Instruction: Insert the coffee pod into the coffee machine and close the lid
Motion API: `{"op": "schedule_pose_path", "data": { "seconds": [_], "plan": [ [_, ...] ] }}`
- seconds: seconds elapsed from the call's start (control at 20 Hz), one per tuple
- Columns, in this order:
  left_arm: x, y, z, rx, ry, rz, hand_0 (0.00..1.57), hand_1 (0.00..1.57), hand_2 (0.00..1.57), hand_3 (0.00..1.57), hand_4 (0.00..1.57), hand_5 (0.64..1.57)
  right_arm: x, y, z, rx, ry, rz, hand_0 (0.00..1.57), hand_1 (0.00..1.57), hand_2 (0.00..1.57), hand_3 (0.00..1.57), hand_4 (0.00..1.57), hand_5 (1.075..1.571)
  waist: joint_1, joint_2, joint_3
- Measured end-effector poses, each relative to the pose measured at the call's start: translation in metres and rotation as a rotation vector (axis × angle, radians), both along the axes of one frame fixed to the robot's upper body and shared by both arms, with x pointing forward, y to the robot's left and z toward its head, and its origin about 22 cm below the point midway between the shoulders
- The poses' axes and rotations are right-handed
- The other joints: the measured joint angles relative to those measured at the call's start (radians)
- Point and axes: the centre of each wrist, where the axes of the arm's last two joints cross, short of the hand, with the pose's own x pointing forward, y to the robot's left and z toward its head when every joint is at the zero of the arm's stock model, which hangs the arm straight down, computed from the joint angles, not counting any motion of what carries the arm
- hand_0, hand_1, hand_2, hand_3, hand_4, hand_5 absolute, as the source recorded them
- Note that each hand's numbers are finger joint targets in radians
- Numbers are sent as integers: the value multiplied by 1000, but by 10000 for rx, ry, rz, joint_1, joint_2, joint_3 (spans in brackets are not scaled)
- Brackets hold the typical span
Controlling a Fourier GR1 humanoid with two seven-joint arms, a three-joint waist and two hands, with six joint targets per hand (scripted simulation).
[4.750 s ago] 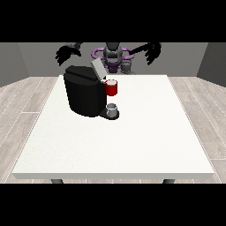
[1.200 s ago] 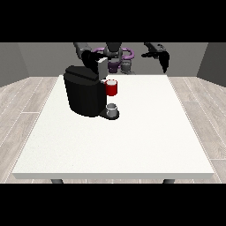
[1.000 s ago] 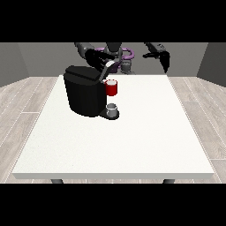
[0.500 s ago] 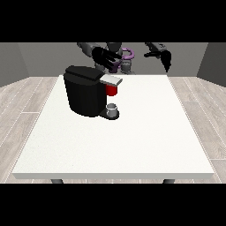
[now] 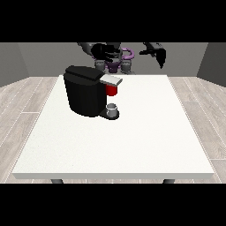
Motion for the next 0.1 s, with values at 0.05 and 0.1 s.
{"op": "schedule_pose_path", "data": {
  "seconds": [0.05, 0.1],
  "plan": [
    [-4, 2, -7, -28, 74, 77, 0, 0, 0, 0, 192, 1571, -6, 1, -6, 217, 185, 48, 0, 0, 0, 0, 251, 1571, -123, -137, 0],
    [-6, 2, -11, -40, 215, 144, 0, 0, 0, 0, 192, 1571, -15, 0, -19, 403, 425, -29, 0, 0, 0, 0, 157, 1571, -217, -308, -1]
  ]
}}
